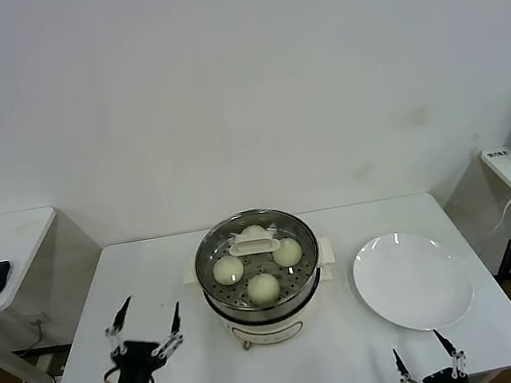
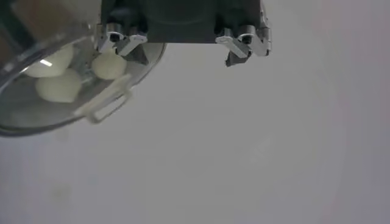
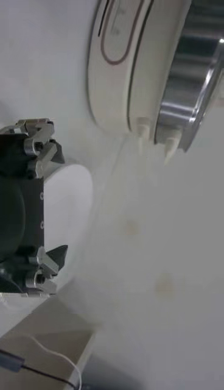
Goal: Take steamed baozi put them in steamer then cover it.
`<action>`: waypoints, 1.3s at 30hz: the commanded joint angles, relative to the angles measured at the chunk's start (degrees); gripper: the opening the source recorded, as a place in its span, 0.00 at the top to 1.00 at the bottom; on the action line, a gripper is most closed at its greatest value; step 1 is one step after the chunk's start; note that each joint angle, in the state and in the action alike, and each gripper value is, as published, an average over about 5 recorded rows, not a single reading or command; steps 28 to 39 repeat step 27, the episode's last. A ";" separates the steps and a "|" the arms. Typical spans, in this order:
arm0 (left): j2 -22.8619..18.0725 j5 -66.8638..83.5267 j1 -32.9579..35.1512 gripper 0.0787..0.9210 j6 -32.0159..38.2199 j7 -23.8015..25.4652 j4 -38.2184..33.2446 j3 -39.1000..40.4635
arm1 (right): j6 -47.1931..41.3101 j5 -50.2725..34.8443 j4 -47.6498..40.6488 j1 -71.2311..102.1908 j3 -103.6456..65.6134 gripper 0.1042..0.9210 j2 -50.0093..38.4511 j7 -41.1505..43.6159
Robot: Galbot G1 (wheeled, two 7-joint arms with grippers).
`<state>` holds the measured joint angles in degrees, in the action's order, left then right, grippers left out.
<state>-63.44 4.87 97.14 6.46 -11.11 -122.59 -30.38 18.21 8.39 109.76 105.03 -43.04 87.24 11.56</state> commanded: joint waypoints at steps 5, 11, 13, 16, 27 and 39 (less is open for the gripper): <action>-3.51 22.88 10.60 0.12 8.24 -0.21 4.20 -5.31 | -6.30 -3.18 5.05 2.07 4.83 0.12 -1.50 2.39; -5.01 23.01 11.13 0.12 6.29 0.96 3.98 -3.99 | -7.01 -2.05 5.49 1.86 7.19 0.12 -0.31 2.18; -5.97 22.43 11.27 0.12 6.12 1.11 3.99 -3.16 | -7.17 -2.30 5.95 2.09 7.48 0.12 -0.32 1.82; -7.32 21.80 11.43 0.12 6.11 1.20 4.08 -2.05 | -7.53 -3.24 6.94 2.55 7.83 0.12 -0.49 1.25; -8.12 22.68 11.67 0.12 5.40 2.43 4.38 -2.70 | -8.67 -8.54 8.65 3.22 9.79 0.12 -1.26 0.95; -8.12 22.68 11.67 0.12 5.40 2.43 4.38 -2.70 | -8.67 -8.54 8.65 3.22 9.79 0.12 -1.26 0.95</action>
